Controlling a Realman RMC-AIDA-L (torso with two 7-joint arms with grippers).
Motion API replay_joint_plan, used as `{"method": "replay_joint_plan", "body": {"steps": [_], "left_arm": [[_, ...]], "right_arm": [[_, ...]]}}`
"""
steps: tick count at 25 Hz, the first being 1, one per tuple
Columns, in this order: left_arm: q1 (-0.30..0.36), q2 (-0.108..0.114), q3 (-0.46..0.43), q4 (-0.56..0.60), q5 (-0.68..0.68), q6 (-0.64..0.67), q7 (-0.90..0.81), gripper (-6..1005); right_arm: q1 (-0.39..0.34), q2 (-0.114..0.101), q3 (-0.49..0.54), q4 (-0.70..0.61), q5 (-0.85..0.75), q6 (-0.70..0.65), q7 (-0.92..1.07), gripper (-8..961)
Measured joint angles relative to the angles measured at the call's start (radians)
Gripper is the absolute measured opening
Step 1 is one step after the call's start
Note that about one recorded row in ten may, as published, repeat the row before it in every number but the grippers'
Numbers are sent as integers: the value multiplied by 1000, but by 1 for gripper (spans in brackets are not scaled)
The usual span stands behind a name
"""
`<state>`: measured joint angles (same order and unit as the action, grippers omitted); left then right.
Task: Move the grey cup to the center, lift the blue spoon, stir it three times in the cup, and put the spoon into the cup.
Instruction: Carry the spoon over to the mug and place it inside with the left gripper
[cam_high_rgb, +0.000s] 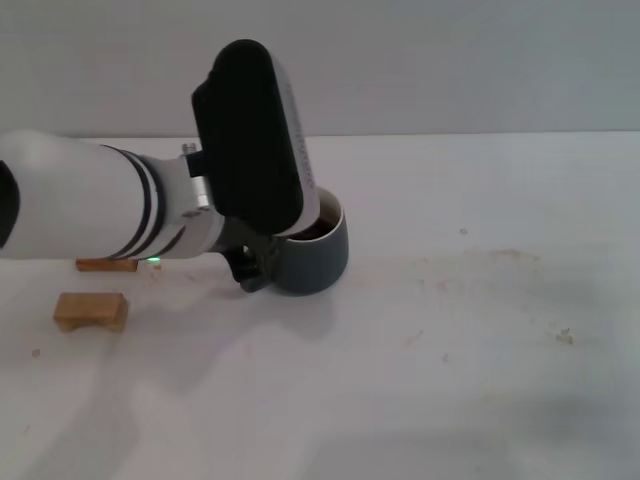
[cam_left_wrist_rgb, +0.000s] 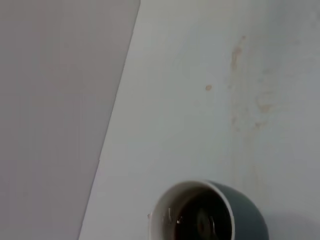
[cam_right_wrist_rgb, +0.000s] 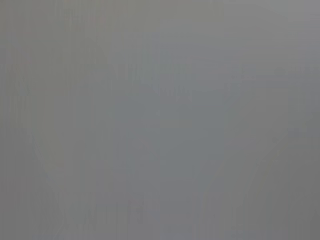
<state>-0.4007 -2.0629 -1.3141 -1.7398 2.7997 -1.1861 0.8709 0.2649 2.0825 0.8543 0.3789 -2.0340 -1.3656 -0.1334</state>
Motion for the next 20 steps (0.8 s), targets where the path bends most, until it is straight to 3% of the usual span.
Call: {"method": "replay_joint_plan", "body": {"steps": [15,20], "left_arm": [[-99,-1,20,104,-6,48,0,201],[-101,2,11,127,-3,66,3,207]], "right_arm": [[-15,2,-24,2,6,-9,0,-2],[-24,2,-25,14,3,-10,0,-2]]}}
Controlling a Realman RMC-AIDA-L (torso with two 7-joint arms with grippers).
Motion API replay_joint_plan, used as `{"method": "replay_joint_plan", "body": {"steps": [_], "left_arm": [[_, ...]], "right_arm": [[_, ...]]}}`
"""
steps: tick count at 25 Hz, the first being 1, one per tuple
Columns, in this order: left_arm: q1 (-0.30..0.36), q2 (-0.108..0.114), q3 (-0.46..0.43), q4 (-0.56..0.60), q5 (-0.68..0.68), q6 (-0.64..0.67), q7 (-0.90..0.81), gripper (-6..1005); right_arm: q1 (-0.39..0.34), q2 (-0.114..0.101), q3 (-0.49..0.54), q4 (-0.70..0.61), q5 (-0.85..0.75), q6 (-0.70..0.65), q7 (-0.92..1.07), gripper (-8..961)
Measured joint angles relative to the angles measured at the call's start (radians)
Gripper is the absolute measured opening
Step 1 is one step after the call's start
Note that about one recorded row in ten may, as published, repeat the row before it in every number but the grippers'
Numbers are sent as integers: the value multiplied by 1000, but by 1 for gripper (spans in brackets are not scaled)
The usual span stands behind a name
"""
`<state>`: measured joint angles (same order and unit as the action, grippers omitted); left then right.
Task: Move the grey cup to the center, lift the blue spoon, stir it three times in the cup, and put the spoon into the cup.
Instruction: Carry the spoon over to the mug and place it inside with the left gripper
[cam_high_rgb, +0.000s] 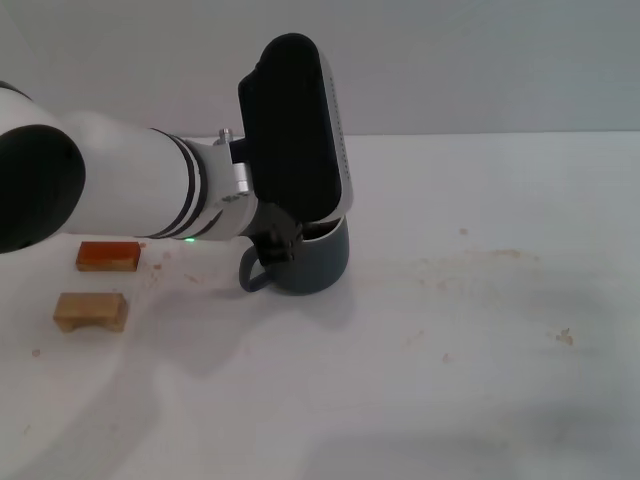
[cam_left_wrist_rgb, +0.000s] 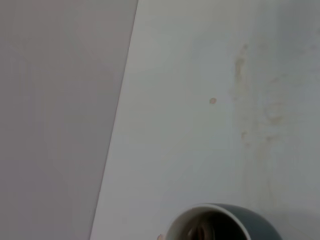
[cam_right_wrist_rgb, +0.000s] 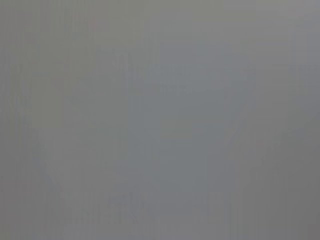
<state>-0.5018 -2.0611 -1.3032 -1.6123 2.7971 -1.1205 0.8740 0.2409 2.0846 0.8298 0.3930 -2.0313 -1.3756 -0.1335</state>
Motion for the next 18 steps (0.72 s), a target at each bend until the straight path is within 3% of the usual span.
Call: {"method": "replay_joint_plan", "body": {"steps": [11,18], "left_arm": [[17,2,-59,26,-3,12,33,218],[79,2,-57,-41,2,-28,33,225]], "right_arm": [[-3,-1,-22,21,-2,-1,0,-1],[-3,-1,-25,23,-3,-1,0,0]]}}
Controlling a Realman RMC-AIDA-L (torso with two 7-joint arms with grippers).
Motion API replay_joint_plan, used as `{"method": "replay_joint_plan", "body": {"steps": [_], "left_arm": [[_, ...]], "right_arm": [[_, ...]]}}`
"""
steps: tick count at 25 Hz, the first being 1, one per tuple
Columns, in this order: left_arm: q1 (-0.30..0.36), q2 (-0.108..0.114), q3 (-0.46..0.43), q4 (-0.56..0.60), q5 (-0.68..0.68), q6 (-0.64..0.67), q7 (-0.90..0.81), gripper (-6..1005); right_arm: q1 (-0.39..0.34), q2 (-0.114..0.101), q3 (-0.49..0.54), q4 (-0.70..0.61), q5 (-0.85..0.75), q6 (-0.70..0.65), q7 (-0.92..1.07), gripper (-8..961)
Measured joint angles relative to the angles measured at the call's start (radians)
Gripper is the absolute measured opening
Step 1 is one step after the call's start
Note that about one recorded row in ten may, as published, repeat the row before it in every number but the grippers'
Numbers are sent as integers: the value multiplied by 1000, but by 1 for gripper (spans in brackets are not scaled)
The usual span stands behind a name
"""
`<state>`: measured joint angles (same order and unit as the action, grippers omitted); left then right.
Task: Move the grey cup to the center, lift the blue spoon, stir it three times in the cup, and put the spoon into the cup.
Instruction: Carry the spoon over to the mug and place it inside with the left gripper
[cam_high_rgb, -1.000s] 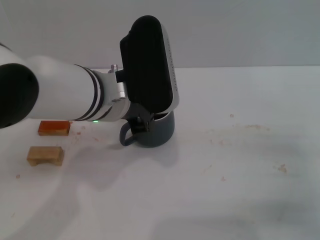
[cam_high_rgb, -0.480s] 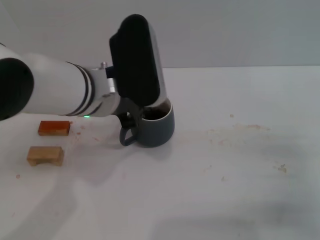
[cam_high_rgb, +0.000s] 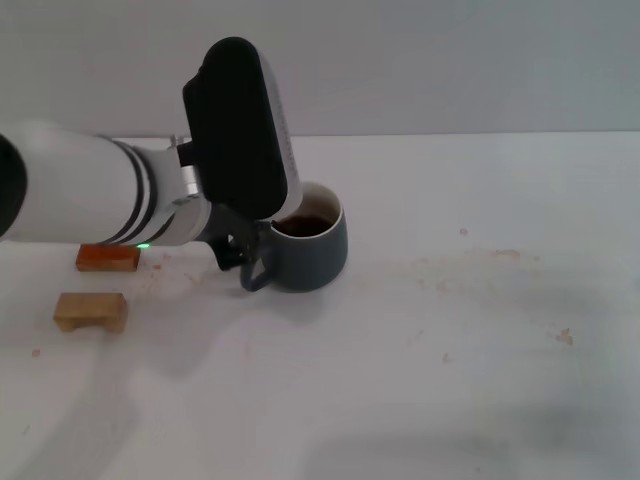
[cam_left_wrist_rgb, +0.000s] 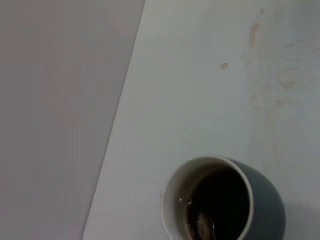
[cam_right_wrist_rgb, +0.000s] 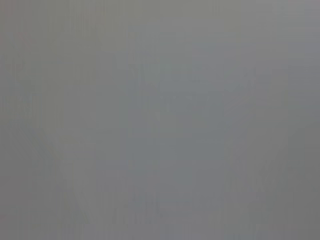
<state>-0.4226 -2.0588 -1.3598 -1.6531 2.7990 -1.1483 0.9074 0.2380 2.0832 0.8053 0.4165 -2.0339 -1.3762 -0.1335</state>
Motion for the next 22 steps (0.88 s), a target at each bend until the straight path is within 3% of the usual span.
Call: {"method": "replay_joint_plan", "body": {"steps": [9,22], "left_arm": [[27,-4,11,-44,-4,-36,-4,235],[27,-6,35,0,1,122,-11,249]], "right_arm": [[7,0,-2,1,0,0,0,-1],[1,0,-1,1,6,0,0,-1]]}}
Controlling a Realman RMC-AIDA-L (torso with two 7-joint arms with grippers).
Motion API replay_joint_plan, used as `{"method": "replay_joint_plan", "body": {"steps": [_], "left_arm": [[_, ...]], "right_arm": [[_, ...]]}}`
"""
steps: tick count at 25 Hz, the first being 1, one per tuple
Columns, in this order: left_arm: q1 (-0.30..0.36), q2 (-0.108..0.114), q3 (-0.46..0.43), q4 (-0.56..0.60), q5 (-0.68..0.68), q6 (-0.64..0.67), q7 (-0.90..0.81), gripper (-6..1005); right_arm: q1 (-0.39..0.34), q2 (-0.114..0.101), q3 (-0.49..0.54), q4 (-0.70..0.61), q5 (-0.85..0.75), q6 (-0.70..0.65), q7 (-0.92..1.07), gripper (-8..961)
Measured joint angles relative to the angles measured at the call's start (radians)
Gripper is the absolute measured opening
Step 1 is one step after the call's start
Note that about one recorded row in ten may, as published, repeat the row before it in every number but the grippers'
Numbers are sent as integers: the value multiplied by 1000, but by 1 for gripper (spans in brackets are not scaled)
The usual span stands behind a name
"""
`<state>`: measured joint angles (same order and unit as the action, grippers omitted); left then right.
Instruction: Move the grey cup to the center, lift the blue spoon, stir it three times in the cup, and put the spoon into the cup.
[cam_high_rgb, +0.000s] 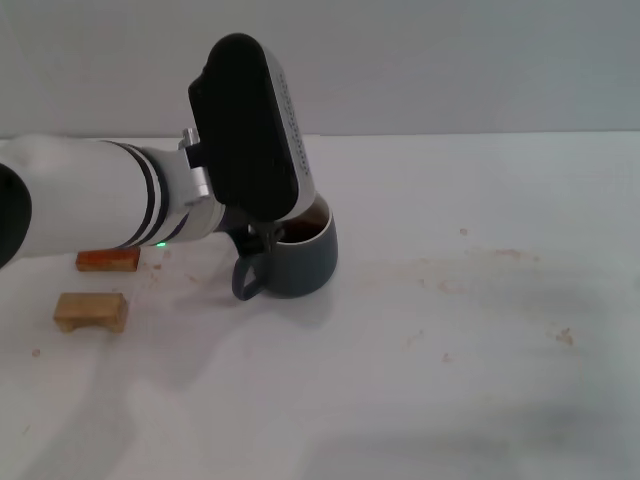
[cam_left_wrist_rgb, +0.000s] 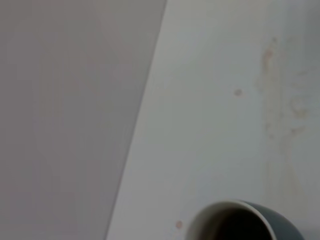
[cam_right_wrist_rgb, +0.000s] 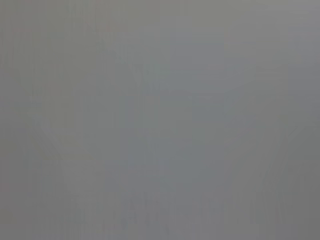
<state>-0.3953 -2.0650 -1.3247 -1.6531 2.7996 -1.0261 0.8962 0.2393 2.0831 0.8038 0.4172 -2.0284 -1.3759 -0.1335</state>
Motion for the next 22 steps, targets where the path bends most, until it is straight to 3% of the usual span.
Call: {"method": "replay_joint_plan", "body": {"steps": [6,7,11,12,13,14,15,16,17,18,19,21,22], "left_arm": [[13,0,11,2,-1,68,-2,255],[18,0,12,2,-4,98,-7,299],[70,-1,24,-7,-6,322,-72,372],[70,-1,24,-7,-6,322,-72,382],[101,-1,25,-10,-7,445,-105,392],[101,-1,25,-10,-7,445,-105,403],[194,2,39,-5,-30,801,-188,413],[235,3,51,11,-48,983,-225,423],[235,3,51,11,-48,983,-225,433],[291,5,70,44,-69,1223,-274,443],[318,5,81,71,-75,1343,-306,453],[395,6,103,195,-82,1771,-434,464],[398,6,103,201,-81,1788,-440,470]], "right_arm": [[-2,-1,1,-2,1,0,0,-1],[-2,-1,2,-2,1,0,0,-1],[-2,-2,3,-3,1,0,0,-1],[-2,-2,3,-3,1,0,0,-1],[-1,-2,2,-4,1,0,0,-1],[-1,-2,2,-4,1,0,0,-1],[0,-2,2,-5,1,0,0,-1],[0,-2,3,-5,1,0,0,-1],[0,-3,4,-6,1,0,0,-1],[1,-3,8,-6,1,0,0,-1],[1,-3,8,-6,1,0,0,-1],[1,-3,9,-7,1,0,0,-1],[3,-3,12,-10,1,0,0,-1]]}}
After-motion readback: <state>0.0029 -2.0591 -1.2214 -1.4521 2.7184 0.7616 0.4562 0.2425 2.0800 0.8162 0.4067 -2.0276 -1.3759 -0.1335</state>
